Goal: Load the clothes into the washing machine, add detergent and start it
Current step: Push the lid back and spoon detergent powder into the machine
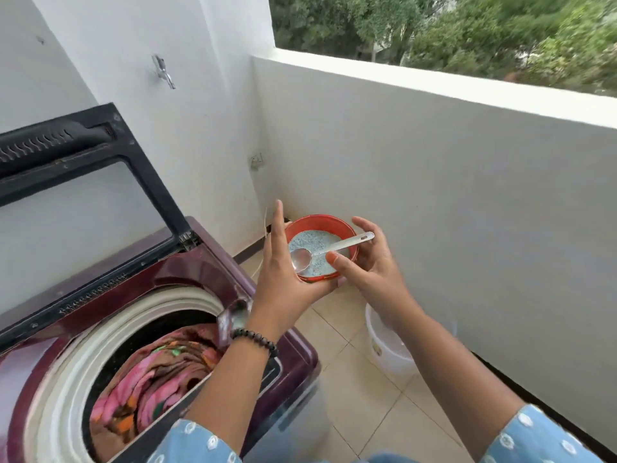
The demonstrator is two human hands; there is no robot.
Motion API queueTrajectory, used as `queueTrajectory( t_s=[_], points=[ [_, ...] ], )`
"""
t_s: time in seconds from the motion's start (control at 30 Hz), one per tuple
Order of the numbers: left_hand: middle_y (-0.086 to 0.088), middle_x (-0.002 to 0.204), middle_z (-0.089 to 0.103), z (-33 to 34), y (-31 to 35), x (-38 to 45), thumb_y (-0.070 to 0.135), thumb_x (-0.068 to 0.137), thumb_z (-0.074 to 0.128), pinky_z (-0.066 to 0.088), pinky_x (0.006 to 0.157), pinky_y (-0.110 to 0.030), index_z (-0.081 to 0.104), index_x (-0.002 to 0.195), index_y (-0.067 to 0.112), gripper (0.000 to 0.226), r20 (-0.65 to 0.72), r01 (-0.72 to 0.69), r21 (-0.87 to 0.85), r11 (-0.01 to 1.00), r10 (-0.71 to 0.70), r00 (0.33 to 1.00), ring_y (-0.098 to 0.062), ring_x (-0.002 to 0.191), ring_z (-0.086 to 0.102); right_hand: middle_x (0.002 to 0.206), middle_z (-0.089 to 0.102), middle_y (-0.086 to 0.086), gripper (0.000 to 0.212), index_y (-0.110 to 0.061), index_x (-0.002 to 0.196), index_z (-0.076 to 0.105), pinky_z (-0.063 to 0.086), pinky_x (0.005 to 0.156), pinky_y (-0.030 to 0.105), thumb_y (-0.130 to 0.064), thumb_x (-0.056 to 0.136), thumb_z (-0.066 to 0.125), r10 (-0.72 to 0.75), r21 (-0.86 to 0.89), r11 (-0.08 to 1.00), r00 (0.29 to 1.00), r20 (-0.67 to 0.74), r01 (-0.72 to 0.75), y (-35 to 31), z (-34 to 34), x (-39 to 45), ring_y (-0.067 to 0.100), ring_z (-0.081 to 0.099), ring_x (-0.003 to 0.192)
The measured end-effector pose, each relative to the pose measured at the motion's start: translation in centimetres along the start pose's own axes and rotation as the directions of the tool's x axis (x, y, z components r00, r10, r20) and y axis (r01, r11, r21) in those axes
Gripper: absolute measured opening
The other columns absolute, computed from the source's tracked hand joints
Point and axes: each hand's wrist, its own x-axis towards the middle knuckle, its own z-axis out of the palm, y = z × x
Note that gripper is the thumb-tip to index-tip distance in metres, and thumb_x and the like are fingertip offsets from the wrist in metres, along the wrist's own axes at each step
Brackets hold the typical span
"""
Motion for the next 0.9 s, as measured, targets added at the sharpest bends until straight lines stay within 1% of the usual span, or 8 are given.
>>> queueTrajectory(
  t_s=[0.13, 0.2, 0.4, 0.5, 0.57, 0.67, 0.73, 0.9],
  points=[
    [0.003, 0.15, 0.035, 5.0, 4.7, 2.0, 0.056, 0.056, 0.085, 0.044, 0.108, -0.038, -0.013, 0.148, 0.053, 0.135, 0.037, -0.054, -0.033, 0.998, 0.055, 0.998, -0.013, 0.138, 0.039, 0.118, 0.066, 0.001, 0.065, -0.03, 0.135, 0.041, 0.056, 0.091, 0.039, -0.024, 0.082, 0.078, -0.049, -0.003, 0.999, 0.995, -0.087, 0.049, -1.7, -6.6, 0.6, 0.014, 0.066, 0.105],
    [0.001, 0.15, 0.035, 7.4, 6.8, 2.8, 0.059, 0.054, 0.082, 0.045, 0.108, -0.041, -0.013, 0.149, 0.052, 0.134, 0.057, -0.08, -0.055, 0.995, 0.083, 0.995, -0.014, 0.138, 0.04, 0.113, 0.067, 0.003, 0.061, -0.027, 0.133, 0.043, 0.056, 0.085, 0.032, -0.022, 0.083, 0.078, -0.065, 0.0, 0.998, 0.989, -0.133, 0.065, -2.5, -9.6, 0.7, 0.012, 0.067, 0.099],
    [0.005, 0.145, 0.038, 13.5, 11.4, 4.7, 0.063, 0.052, 0.08, 0.05, 0.101, -0.038, -0.012, 0.15, 0.05, 0.135, 0.125, -0.096, -0.11, 0.989, 0.11, 0.986, -0.012, 0.133, 0.044, 0.096, 0.068, -0.006, 0.056, -0.022, 0.129, 0.044, 0.052, 0.079, 0.024, -0.016, 0.084, 0.076, -0.088, 0.021, 0.995, 0.969, -0.23, 0.095, -3.6, -16.7, 1.2, 0.005, 0.065, 0.091],
    [0.007, 0.147, 0.036, 16.0, 12.7, 6.0, 0.056, 0.057, 0.086, 0.049, 0.102, -0.037, -0.013, 0.148, 0.053, 0.135, 0.158, -0.118, -0.115, 0.986, 0.135, 0.978, -0.011, 0.134, 0.043, 0.093, 0.067, 0.006, 0.066, -0.022, 0.137, 0.037, 0.055, 0.082, 0.031, -0.019, 0.083, 0.077, -0.107, 0.0, 0.994, 0.953, -0.282, 0.111, -3.6, -19.3, 1.7, 0.009, 0.065, 0.088],
    [0.008, 0.151, 0.034, 17.5, 13.1, 7.0, 0.054, 0.058, 0.088, 0.046, 0.105, -0.034, -0.015, 0.147, 0.055, 0.135, 0.183, -0.128, -0.119, 0.985, 0.148, 0.972, -0.01, 0.137, 0.04, 0.101, 0.067, 0.018, 0.082, -0.023, 0.145, 0.026, 0.057, 0.083, 0.032, -0.019, 0.082, 0.077, -0.126, 0.016, 0.99, 0.941, -0.314, 0.138, -3.5, -20.7, 2.3, 0.014, 0.067, 0.088],
    [0.008, 0.155, 0.03, 19.6, 13.5, 8.8, 0.06, 0.054, 0.084, 0.042, 0.106, -0.031, -0.015, 0.147, 0.055, 0.136, 0.216, -0.125, -0.136, 0.983, 0.152, 0.965, -0.009, 0.139, 0.037, 0.094, 0.068, 0.013, 0.099, -0.036, 0.15, 0.011, 0.056, 0.081, 0.027, -0.03, 0.077, 0.077, -0.169, -0.024, 0.985, 0.92, -0.353, 0.171, -3.1, -22.5, 3.5, 0.019, 0.069, 0.087],
    [0.006, 0.157, 0.028, 21.2, 13.9, 10.3, 0.061, 0.053, 0.082, 0.039, 0.104, -0.028, -0.015, 0.147, 0.055, 0.135, 0.242, -0.119, -0.16, 0.98, 0.156, 0.958, -0.009, 0.14, 0.035, 0.089, 0.064, 0.001, 0.092, -0.045, 0.148, 0.014, 0.054, 0.079, 0.023, -0.036, 0.079, 0.074, -0.208, -0.097, 0.978, 0.903, -0.376, 0.185, -2.9, -23.9, 4.6, 0.01, 0.067, 0.084],
    [0.003, 0.159, 0.026, 25.4, 14.8, 15.7, 0.061, 0.054, 0.08, 0.037, 0.099, -0.026, -0.014, 0.148, 0.053, 0.134, 0.288, -0.152, -0.202, 0.967, 0.207, 0.935, -0.013, 0.14, 0.036, 0.109, 0.059, -0.009, 0.058, -0.05, 0.139, 0.036, 0.052, 0.084, 0.024, -0.052, 0.086, 0.063, -0.237, -0.234, 0.961, 0.88, -0.411, 0.149, -2.9, -27.8, 8.8, 0.003, 0.06, 0.099]
  ],
)
